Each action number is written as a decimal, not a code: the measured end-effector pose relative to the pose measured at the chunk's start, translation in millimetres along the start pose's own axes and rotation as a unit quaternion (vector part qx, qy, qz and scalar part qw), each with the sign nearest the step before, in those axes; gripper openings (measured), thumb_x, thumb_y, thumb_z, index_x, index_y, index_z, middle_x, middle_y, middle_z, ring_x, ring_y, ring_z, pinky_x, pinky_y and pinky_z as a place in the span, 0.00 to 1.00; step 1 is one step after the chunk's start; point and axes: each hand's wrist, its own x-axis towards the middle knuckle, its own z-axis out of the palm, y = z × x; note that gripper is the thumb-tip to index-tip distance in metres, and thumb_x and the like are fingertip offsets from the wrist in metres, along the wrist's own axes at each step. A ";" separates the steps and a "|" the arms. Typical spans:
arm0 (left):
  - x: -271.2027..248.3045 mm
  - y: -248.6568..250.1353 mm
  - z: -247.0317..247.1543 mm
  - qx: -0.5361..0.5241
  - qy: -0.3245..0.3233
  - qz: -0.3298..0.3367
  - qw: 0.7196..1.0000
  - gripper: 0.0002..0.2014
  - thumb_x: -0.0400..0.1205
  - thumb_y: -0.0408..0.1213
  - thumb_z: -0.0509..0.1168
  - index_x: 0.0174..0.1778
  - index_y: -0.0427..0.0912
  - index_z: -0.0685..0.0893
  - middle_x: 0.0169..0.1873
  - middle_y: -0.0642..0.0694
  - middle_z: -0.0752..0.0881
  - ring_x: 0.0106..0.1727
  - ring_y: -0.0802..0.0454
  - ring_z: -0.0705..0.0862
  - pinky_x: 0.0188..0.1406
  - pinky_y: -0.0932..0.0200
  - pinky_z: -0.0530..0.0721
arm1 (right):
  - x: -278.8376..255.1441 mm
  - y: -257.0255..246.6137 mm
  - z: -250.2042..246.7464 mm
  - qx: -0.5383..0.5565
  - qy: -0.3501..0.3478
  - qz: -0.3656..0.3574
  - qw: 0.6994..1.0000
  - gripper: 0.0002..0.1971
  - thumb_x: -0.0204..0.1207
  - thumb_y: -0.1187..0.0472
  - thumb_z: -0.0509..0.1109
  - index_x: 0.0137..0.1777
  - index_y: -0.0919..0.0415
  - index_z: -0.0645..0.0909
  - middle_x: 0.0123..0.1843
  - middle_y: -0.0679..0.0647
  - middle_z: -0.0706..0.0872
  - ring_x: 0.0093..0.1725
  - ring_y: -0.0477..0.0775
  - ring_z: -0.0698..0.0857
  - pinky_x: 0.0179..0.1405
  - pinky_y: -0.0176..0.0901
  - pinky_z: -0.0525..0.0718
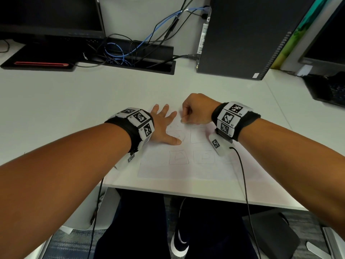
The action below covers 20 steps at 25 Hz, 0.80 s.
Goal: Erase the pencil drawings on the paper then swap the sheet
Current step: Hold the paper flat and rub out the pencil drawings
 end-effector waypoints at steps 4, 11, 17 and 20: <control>2.4 -1.9 0.1 -0.004 -0.007 0.000 1.000 0.56 0.70 0.79 0.54 0.85 0.58 0.32 0.84 0.48 0.29 0.85 0.39 0.32 0.79 0.29 0.45 | -1.3 -9.1 7.8 0.011 -0.057 -0.032 0.998 0.07 0.74 0.59 0.78 0.37 0.60 0.86 0.32 0.52 0.90 0.23 0.42 0.83 0.32 0.35 0.83; 1.1 -2.0 0.3 -0.002 0.003 0.002 1.000 0.55 0.72 0.78 0.54 0.85 0.55 0.32 0.84 0.47 0.29 0.85 0.38 0.32 0.79 0.29 0.46 | 1.8 -10.7 6.6 -0.049 -0.014 -0.021 0.998 0.06 0.74 0.59 0.76 0.39 0.61 0.86 0.35 0.51 0.88 0.35 0.48 0.84 0.35 0.37 0.80; -8.0 -9.7 8.7 0.004 0.013 0.014 1.000 0.57 0.69 0.81 0.53 0.84 0.56 0.30 0.83 0.47 0.28 0.84 0.39 0.30 0.80 0.27 0.44 | -2.9 -12.0 6.4 -0.034 -0.018 -0.010 0.999 0.05 0.75 0.59 0.76 0.40 0.59 0.87 0.33 0.47 0.87 0.31 0.44 0.83 0.32 0.33 0.79; -14.9 -19.0 12.2 0.004 0.000 0.012 1.000 0.65 0.61 0.84 0.58 0.83 0.57 0.29 0.83 0.50 0.26 0.84 0.41 0.30 0.79 0.26 0.42 | -4.0 -14.5 5.7 -0.032 -0.019 0.001 0.999 0.05 0.76 0.60 0.76 0.41 0.61 0.87 0.36 0.51 0.89 0.31 0.49 0.87 0.32 0.35 0.83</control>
